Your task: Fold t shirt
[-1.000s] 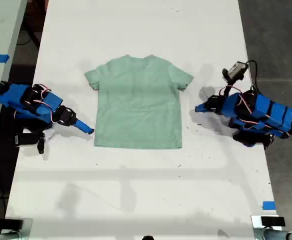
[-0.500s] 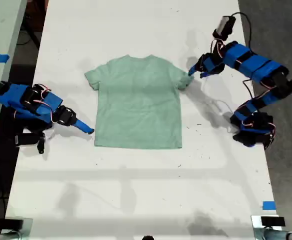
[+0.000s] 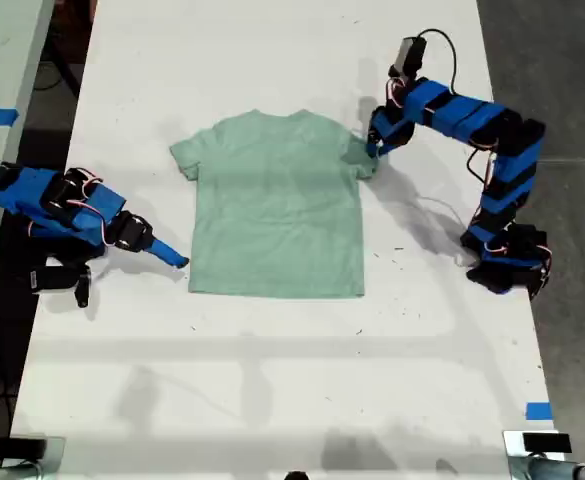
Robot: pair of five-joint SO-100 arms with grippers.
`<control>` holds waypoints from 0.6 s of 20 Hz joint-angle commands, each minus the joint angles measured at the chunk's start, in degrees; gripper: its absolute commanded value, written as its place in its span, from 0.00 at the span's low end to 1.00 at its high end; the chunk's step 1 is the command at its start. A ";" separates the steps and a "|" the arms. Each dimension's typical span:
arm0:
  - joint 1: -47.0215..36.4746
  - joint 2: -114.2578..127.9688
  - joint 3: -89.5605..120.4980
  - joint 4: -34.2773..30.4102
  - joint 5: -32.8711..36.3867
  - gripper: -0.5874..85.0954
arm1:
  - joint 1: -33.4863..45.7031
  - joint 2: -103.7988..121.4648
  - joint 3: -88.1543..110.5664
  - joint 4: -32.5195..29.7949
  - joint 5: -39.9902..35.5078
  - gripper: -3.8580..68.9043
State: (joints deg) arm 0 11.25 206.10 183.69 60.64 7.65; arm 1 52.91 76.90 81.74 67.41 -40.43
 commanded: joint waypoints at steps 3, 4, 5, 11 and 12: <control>-0.70 0.35 0.44 -1.14 0.53 0.15 | -19.78 7.56 -20.57 0.97 1.05 0.08; -0.70 0.35 0.44 -1.14 0.53 0.15 | -23.91 7.56 -20.65 -2.11 1.41 0.08; -0.70 0.35 0.44 -1.14 0.53 0.15 | -27.51 7.03 -20.74 -4.75 1.67 0.08; -0.70 0.35 0.44 -1.14 0.53 0.15 | -34.45 5.54 -21.09 -5.98 3.78 0.16; -0.70 0.35 0.44 -1.14 0.53 0.15 | -31.90 10.55 -17.40 -2.55 5.71 0.06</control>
State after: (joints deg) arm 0 11.25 206.10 183.69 60.64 7.65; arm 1 17.67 79.37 65.04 60.38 -37.79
